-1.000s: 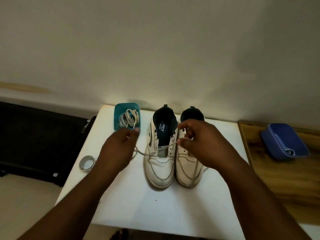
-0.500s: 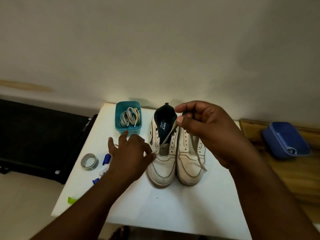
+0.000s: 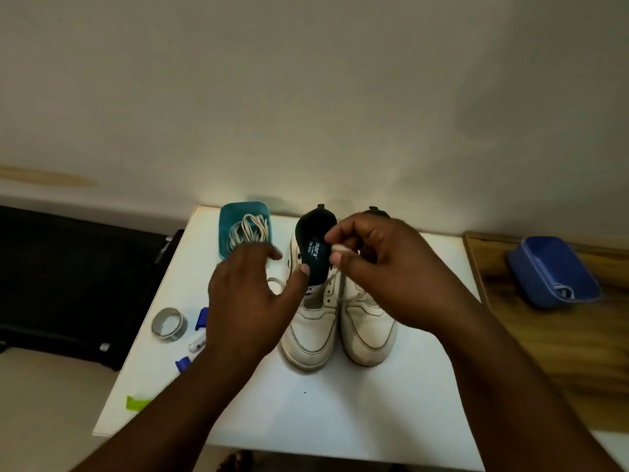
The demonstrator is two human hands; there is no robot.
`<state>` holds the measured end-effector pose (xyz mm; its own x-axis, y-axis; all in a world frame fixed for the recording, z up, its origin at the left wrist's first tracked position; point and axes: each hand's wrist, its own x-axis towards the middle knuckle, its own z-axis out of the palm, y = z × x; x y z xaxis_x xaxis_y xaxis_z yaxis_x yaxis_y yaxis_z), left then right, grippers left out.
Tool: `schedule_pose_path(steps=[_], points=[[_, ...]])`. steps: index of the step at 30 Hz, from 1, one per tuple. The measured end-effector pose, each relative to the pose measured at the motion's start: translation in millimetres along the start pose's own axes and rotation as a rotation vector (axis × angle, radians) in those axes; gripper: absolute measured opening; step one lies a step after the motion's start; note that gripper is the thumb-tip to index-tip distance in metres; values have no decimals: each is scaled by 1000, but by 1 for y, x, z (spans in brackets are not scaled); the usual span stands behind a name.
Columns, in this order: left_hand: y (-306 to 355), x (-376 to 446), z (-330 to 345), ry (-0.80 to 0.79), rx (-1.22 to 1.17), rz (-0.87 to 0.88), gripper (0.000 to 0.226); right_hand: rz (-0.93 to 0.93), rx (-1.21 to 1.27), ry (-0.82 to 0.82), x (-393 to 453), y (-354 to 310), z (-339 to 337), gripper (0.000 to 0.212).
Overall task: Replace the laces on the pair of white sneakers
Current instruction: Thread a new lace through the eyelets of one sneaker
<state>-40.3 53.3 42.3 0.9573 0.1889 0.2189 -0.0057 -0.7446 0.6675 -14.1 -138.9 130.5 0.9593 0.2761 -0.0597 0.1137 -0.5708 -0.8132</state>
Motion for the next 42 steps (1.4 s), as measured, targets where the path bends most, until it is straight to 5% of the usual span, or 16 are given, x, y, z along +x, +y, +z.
schedule_pose_path(steps=[2,4,6,8,12,16,18,20,22,25,29,32,36,42], points=[[11,2,-3,-93,-284,197,49,-36,-48,-101,-4,-5,1,18],[20,-1,-2,-369,-578,254,57,-69,-37,-131,-7,-10,-1,19],[16,-3,2,-476,-584,255,41,-94,-134,-41,-8,-12,-7,19],[8,-3,5,-406,-412,271,14,-109,-219,68,-9,-14,-20,19],[-5,4,9,-156,-551,-38,35,-99,-318,131,-14,-17,-44,12],[-24,5,12,-180,-160,-242,17,-2,-489,82,-15,-10,-45,11],[-17,0,9,-146,-90,-131,47,27,-505,46,-11,-8,-37,9],[-2,-2,7,-163,-115,189,81,55,-410,-40,-6,-6,-22,9],[8,-4,10,-285,-206,404,84,100,-255,-163,-4,1,-5,12],[2,-2,14,-499,-420,267,57,124,-149,-240,1,19,6,10],[-14,6,12,-373,-269,182,22,178,-51,-194,8,37,5,11],[-19,5,13,-323,-69,120,20,187,-47,-138,11,45,18,13],[-13,1,19,-280,135,300,51,156,-96,-72,12,52,39,18],[-17,7,24,-274,-73,265,28,171,82,-24,12,63,45,11]])
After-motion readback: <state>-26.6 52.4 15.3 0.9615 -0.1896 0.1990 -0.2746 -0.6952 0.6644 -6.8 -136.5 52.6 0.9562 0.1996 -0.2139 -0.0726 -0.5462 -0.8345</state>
